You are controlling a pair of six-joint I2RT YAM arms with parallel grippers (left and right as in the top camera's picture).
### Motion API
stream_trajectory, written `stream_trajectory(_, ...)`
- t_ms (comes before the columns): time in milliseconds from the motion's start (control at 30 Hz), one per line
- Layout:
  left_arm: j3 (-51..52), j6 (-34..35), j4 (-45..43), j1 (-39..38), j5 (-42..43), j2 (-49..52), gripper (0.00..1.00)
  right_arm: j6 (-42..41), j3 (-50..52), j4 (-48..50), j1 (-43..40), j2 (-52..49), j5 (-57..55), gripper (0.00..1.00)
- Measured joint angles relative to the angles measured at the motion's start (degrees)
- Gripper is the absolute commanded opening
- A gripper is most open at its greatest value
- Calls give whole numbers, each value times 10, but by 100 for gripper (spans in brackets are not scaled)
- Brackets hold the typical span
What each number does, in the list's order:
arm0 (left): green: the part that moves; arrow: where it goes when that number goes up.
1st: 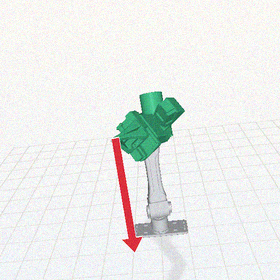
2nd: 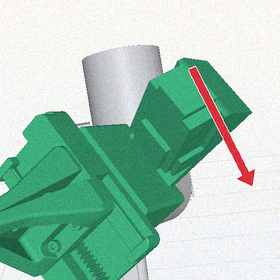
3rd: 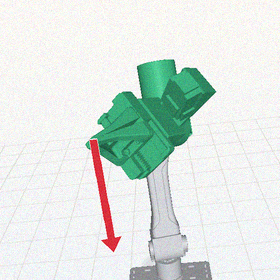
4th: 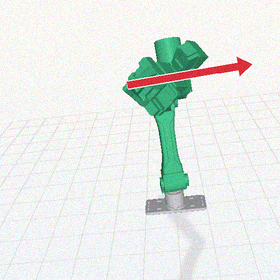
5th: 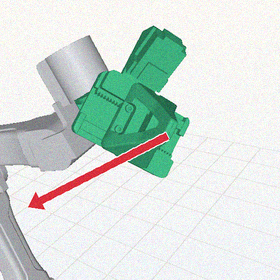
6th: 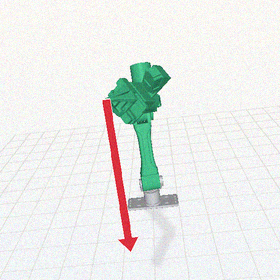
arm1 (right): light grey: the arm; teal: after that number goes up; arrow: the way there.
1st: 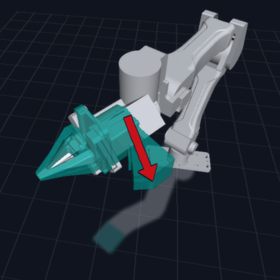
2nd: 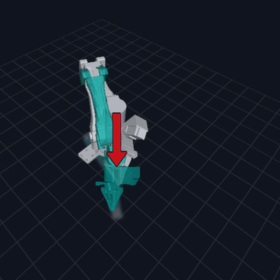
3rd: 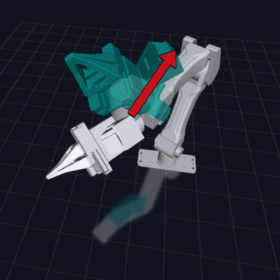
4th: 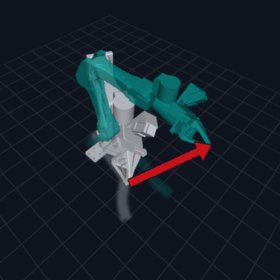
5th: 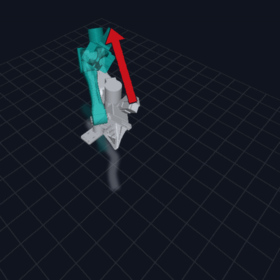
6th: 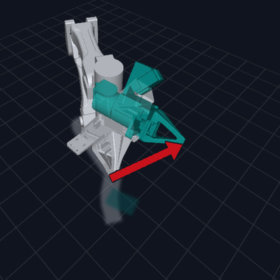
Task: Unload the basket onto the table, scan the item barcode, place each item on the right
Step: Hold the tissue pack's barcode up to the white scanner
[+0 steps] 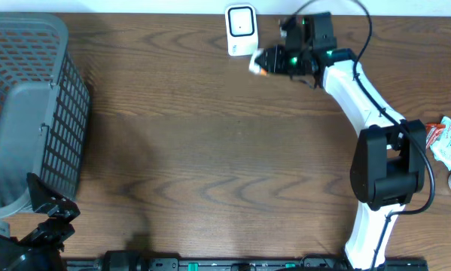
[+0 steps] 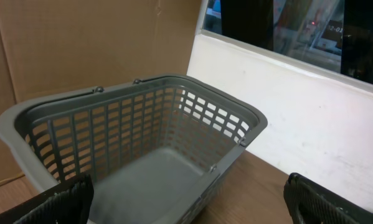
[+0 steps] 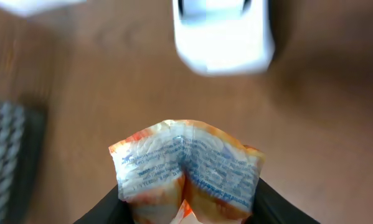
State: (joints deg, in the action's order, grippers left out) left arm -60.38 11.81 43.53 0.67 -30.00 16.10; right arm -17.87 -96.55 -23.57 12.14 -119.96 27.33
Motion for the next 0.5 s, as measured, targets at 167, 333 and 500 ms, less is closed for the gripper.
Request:
stream_trajectory(167, 0, 0, 0, 0, 0, 0, 98, 18, -7, 87, 26, 0, -103, 48)
stream_trajectory(333, 0, 0, 0, 0, 0, 0, 98, 47, -8, 205, 50, -6, -169, 46)
stream_trajectory(500, 0, 0, 0, 0, 0, 0, 98, 58, -9, 309, 65, -30, -228, 49)
